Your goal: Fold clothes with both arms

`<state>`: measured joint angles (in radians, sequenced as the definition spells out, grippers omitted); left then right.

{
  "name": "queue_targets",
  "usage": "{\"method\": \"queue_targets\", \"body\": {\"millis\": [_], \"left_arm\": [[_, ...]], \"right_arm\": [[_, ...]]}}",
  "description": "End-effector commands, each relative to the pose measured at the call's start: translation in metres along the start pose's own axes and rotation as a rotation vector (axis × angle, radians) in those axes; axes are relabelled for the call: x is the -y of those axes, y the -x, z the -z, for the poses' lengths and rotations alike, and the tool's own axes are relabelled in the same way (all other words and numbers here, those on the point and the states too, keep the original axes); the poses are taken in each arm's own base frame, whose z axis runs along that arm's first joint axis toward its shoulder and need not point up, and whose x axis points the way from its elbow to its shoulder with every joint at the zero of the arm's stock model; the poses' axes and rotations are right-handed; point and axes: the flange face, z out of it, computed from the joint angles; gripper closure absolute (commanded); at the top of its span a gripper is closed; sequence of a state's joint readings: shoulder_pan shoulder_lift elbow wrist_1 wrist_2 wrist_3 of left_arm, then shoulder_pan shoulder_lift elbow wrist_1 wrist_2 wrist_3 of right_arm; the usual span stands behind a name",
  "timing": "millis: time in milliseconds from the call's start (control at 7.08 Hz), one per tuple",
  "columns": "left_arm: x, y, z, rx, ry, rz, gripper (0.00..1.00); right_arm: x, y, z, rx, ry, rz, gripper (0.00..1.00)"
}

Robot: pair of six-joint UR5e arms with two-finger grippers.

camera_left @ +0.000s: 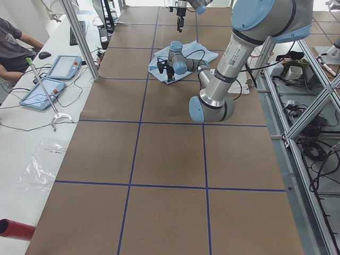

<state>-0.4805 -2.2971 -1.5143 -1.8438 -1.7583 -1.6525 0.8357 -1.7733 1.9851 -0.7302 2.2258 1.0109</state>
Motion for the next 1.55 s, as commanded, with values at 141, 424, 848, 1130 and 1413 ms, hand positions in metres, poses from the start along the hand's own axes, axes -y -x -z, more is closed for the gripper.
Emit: {"method": "queue_targets", "body": {"millis": [141,424,848,1130,1413], "left_arm": [[0.097,0.004,0.027,-0.001,-0.114,-0.013,1.00],[0.174,-0.012,0.017,0.012,-0.187,-0.052,1.00],[0.245,-0.022,-0.031,-0.165,-0.303,-0.106,1.00],[0.256,-0.034,-0.035,-0.252,-0.391,-0.124,1.00],[0.257,-0.034,-0.034,-0.250,-0.401,-0.154,0.59]], "right_arm": [[0.000,-0.003,-0.001,-0.006,0.000,-0.007,0.00],[0.000,-0.005,-0.002,-0.008,0.003,-0.009,0.00],[0.000,-0.004,-0.002,-0.005,0.007,-0.009,0.00],[0.000,-0.004,-0.003,-0.007,0.006,-0.008,0.00],[0.004,-0.002,-0.005,-0.009,-0.004,-0.005,0.00]]}}
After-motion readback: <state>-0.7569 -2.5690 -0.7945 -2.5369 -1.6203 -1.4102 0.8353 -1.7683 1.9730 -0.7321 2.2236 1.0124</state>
